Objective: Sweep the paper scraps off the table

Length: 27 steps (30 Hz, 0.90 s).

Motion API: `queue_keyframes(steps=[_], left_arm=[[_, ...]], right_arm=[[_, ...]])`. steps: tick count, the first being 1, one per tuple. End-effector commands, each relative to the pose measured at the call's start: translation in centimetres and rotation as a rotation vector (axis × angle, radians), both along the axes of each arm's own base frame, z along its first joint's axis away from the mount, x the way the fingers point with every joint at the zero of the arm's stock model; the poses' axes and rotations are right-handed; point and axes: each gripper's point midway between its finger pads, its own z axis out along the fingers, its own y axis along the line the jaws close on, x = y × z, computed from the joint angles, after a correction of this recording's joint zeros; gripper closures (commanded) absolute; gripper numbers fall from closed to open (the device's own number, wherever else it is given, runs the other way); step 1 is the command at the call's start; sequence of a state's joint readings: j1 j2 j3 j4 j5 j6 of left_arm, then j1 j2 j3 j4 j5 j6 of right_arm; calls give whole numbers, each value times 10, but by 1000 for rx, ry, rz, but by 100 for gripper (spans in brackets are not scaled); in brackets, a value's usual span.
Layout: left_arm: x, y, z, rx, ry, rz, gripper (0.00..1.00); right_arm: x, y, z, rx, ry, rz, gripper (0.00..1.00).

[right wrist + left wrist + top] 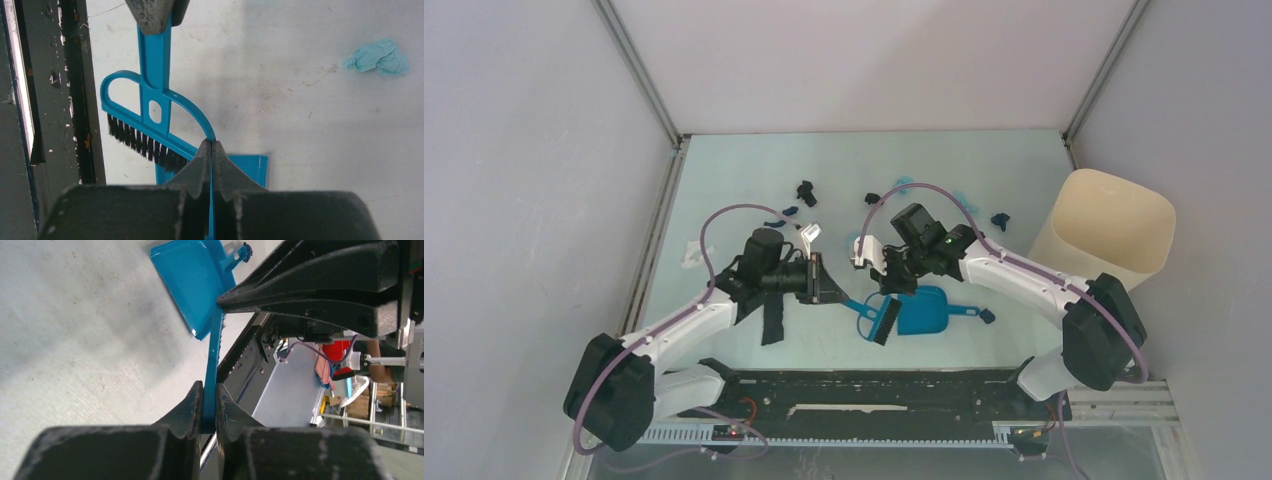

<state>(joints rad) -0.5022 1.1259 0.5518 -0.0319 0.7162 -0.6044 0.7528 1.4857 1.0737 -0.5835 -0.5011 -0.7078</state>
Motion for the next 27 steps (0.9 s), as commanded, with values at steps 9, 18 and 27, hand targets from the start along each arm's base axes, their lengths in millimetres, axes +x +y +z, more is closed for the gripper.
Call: queue_keyframes(steps=[9, 18, 27], left_arm=[[-3, -1, 18, -20, -95, -35, 100], [-38, -19, 76, -179, -337, -191, 100], [-39, -18, 79, -190, -368, -177, 100]], right_arm=[[4, 1, 24, 150, 113, -37, 62], [-22, -18, 55, 361, 495, 2, 24], [-39, -11, 58, 330, 580, 63, 31]])
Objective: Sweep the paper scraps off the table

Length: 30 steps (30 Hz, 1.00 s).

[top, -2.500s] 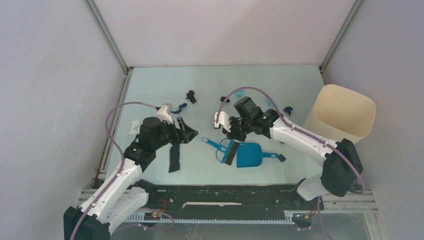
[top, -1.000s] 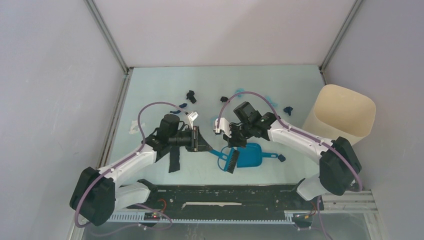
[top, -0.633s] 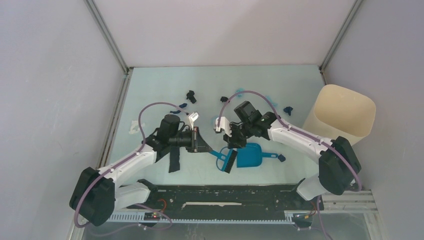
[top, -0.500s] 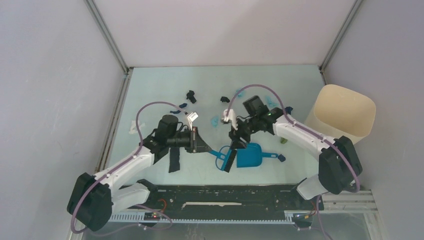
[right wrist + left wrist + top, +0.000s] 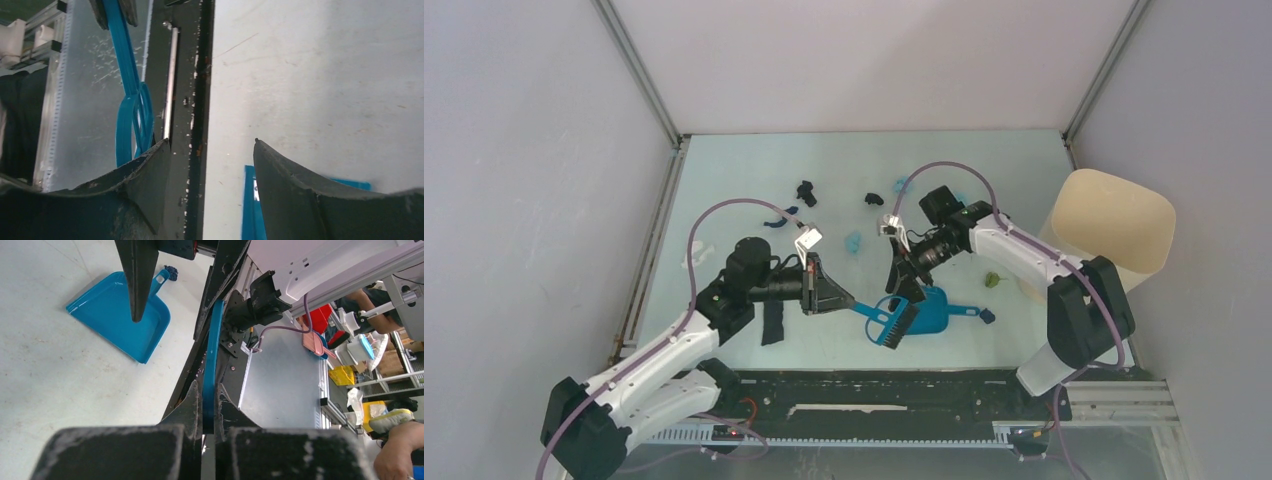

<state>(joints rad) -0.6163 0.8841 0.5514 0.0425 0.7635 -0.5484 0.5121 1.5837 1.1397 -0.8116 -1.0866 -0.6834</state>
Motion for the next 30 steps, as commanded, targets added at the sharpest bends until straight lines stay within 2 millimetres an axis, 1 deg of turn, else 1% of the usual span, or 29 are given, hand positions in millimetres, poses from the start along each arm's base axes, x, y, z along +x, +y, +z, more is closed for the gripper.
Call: queue_keyframes(steps=[1, 5, 7, 8, 11, 14, 15, 17, 20, 25, 26, 29, 30], left_arm=[[-1, -3, 3, -22, -53, -18, 100], [-9, -6, -4, 9, -52, -49, 100], [-12, -8, -4, 14, -46, -63, 100], [-12, -8, -4, 14, -47, -62, 100], [-7, -8, -7, 31, -44, -45, 100], [-2, -7, -9, 52, -45, -18, 100], [1, -4, -13, 73, -41, 1, 100], [5, -1, -14, 88, -47, 27, 100], [6, 0, -8, 66, -67, 41, 100], [8, 3, -4, 45, -69, 61, 100], [10, 2, 2, 20, -90, 64, 100], [13, 4, 3, 12, -89, 75, 100], [13, 4, 3, 13, -83, 73, 100]], right_arm=[[-8, 2, 28, 84, 42, 32, 31], [13, -11, 52, 150, 54, -51, 29], [19, -17, 59, 169, 83, -93, 29], [19, -18, 60, 165, 100, -102, 28], [9, -18, 59, 163, 120, -75, 27], [-3, -13, 55, 156, 109, -25, 26], [-8, -12, 54, 151, 105, -4, 25], [-16, -7, 46, 116, 93, 32, 24], [-25, -1, 35, 72, 74, 77, 24], [-30, 3, 23, 40, 88, 108, 33], [-30, 3, 19, 30, 85, 111, 36], [-28, 2, 13, 11, 84, 114, 50], [-28, 2, 12, 15, 64, 126, 56]])
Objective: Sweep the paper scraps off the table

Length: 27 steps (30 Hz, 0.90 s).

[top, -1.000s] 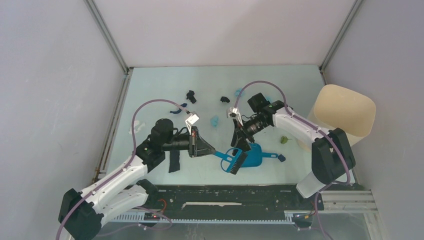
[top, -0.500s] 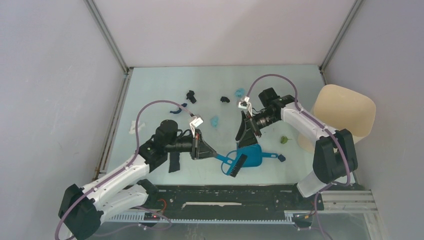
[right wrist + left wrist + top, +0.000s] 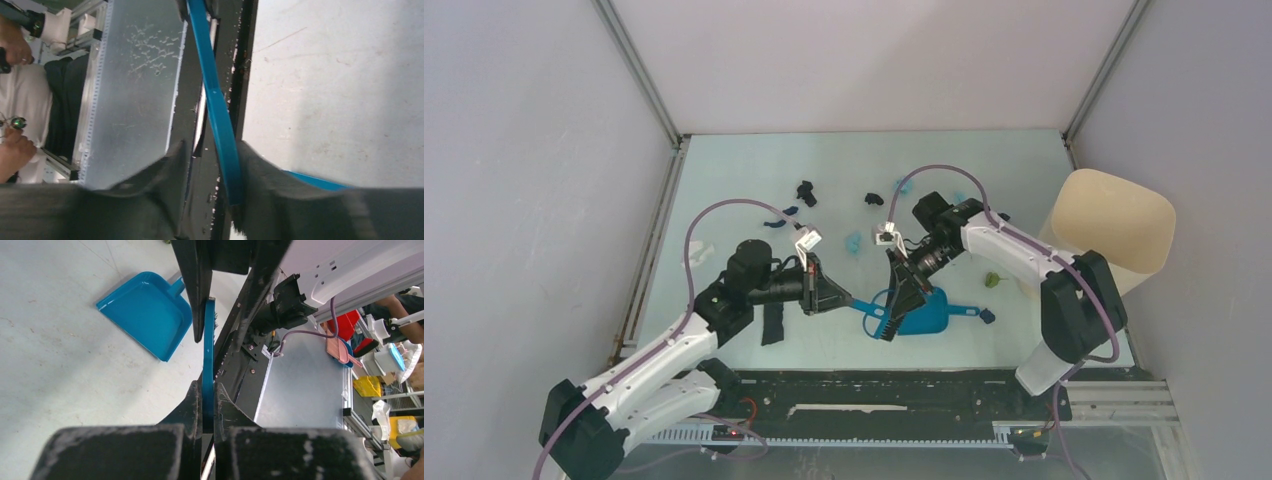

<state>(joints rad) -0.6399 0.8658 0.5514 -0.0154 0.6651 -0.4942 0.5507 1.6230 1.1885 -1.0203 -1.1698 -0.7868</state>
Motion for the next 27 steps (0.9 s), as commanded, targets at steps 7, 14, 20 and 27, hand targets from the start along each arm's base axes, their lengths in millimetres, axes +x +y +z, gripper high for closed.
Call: queue_keyframes(steps=[7, 14, 20, 27], left_arm=[[-11, -3, 11, -21, -8, -111, 66], [-20, 0, 2, 58, -32, -184, 80], [-30, -1, -3, 76, -25, -223, 82], [-33, 2, -7, 97, -37, -211, 71]], right_arm=[[-6, -6, 0, -35, -32, 136, 100], [-18, -2, -9, -93, -19, 210, 100], [-18, -3, -13, -114, -21, 215, 100], [-15, -5, -13, -118, -9, 210, 100]])
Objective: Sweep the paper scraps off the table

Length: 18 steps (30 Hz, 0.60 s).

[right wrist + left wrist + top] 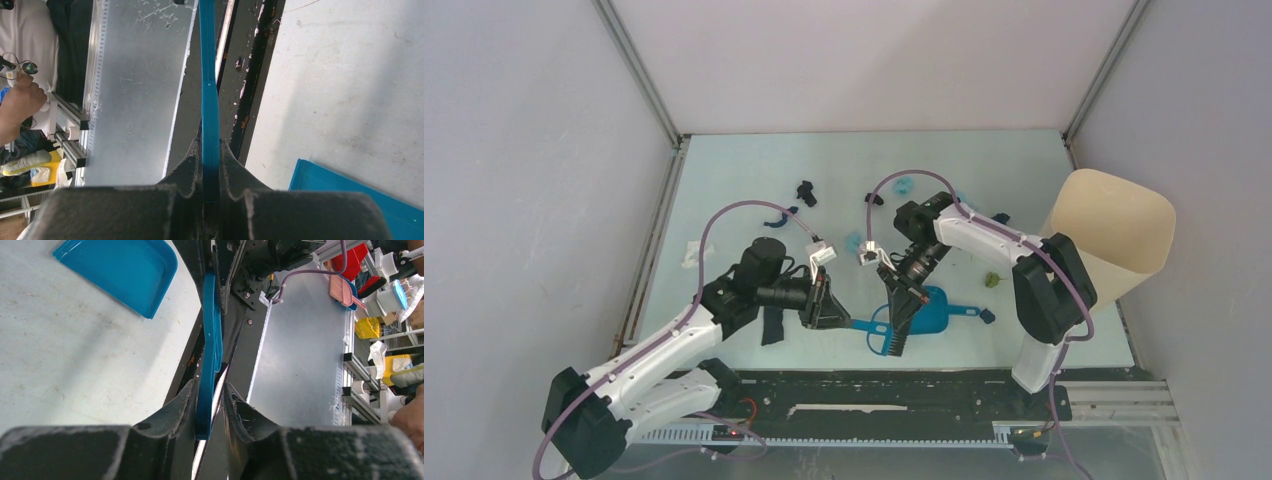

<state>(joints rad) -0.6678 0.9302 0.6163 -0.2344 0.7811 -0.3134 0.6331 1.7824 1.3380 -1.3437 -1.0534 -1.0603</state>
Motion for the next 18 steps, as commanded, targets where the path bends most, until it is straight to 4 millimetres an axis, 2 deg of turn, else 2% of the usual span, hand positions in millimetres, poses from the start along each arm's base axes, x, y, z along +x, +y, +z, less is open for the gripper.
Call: queue_keyframes(steps=[1, 18], left_arm=[[-2, -1, 16, -28, -69, -22, 70], [-2, -4, 9, -15, -46, -35, 81]], right_arm=[[7, 2, 7, 25, -18, 0, 100], [8, 3, 12, 41, -11, -10, 100]])
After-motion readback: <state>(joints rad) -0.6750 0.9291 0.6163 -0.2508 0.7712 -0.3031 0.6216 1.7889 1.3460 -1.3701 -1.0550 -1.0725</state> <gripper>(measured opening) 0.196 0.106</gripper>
